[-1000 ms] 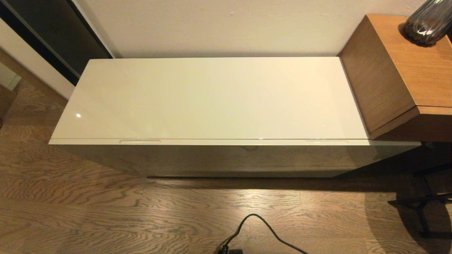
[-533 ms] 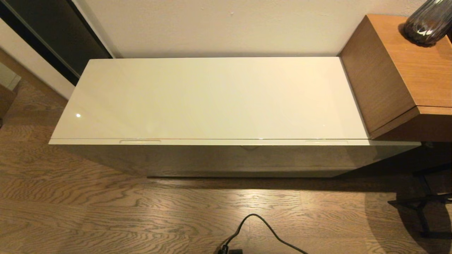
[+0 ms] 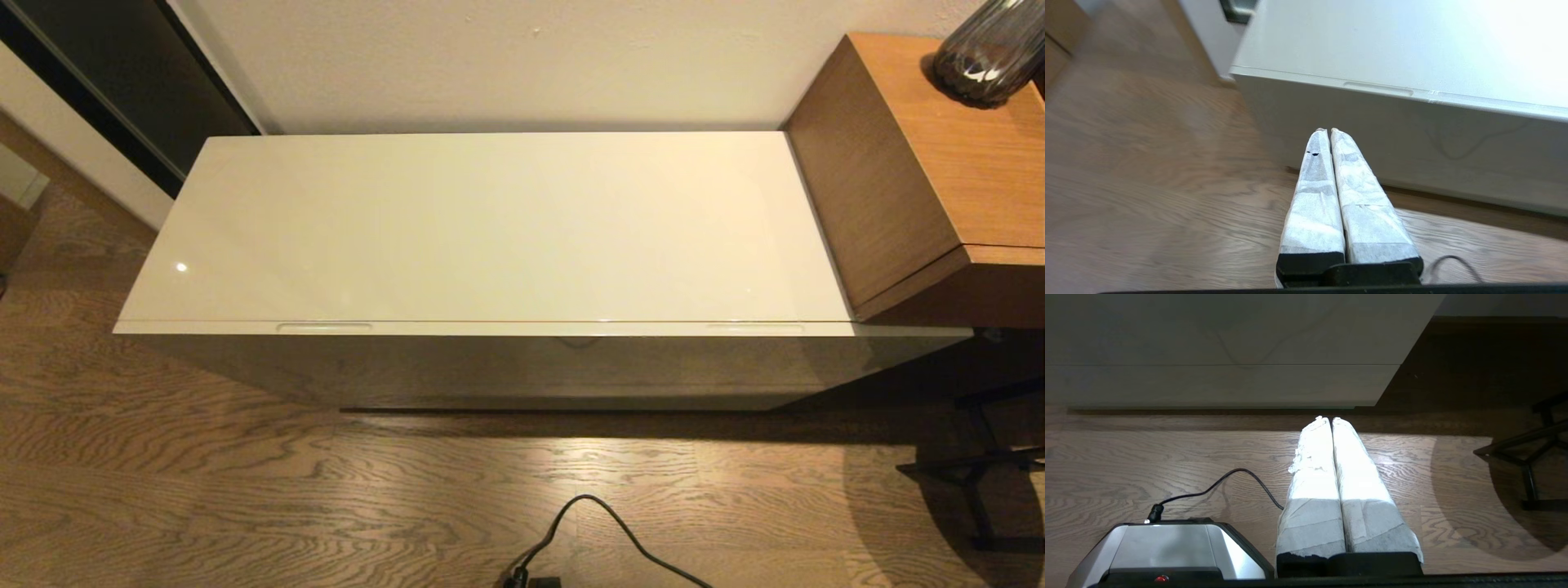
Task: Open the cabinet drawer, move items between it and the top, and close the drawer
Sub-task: Open the drawer
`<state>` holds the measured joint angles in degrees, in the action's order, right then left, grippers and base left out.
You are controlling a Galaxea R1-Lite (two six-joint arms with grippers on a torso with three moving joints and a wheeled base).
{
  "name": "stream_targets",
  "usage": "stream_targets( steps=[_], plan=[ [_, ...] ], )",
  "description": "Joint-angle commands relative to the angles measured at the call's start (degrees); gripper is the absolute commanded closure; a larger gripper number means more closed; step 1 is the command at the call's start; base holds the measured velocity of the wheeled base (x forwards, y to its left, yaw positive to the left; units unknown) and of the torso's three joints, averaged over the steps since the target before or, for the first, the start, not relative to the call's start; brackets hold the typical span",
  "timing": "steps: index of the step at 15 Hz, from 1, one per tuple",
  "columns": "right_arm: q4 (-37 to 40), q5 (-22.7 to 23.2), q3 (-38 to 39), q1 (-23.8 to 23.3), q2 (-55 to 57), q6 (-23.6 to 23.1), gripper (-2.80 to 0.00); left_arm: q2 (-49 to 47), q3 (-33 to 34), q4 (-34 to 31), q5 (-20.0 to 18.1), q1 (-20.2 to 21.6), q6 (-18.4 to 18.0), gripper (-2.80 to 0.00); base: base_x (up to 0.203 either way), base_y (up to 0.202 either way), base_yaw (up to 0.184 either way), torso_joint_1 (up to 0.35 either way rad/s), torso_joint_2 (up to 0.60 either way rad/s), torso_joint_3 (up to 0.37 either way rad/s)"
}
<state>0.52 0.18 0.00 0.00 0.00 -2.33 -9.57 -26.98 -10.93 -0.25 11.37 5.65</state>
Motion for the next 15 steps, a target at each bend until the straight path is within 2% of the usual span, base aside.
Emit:
stream_targets(
  steps=[1,5,7,8,10,15],
  plan=[
    [0.00,-0.01,0.09,0.00,0.09,-0.04,0.00,-15.65,0.49,7.63,-0.34,0.00,1.05,0.00,0.000,0.000,0.000,0.000,0.00,0.000],
    [0.00,-0.01,0.09,0.00,0.09,-0.04,0.00,-44.55,1.30,33.52,-1.00,-0.09,3.11,0.00,0.000,0.000,0.000,0.000,0.00,0.000],
    [0.00,-0.01,0.09,0.00,0.09,-0.04,0.00,-54.22,-2.27,41.49,-1.13,-0.65,3.87,0.00,0.000,0.000,0.000,0.000,0.00,0.000],
    [0.00,-0.01,0.09,0.00,0.09,-0.04,0.00,-56.97,-5.49,42.58,-1.18,-2.00,4.55,0.00,0.000,0.000,0.000,0.000,0.00,0.000],
    [0.00,-0.01,0.09,0.00,0.09,-0.04,0.00,-60.40,-10.65,39.06,-1.65,-6.69,6.34,0.00,0.000,0.000,0.000,0.000,0.00,0.000],
    [0.00,-0.01,0.09,0.00,0.09,-0.04,0.00,-70.61,-16.73,36.14,-1.04,-11.34,6.85,0.00,0.000,0.000,0.000,0.000,0.00,0.000]
  ],
)
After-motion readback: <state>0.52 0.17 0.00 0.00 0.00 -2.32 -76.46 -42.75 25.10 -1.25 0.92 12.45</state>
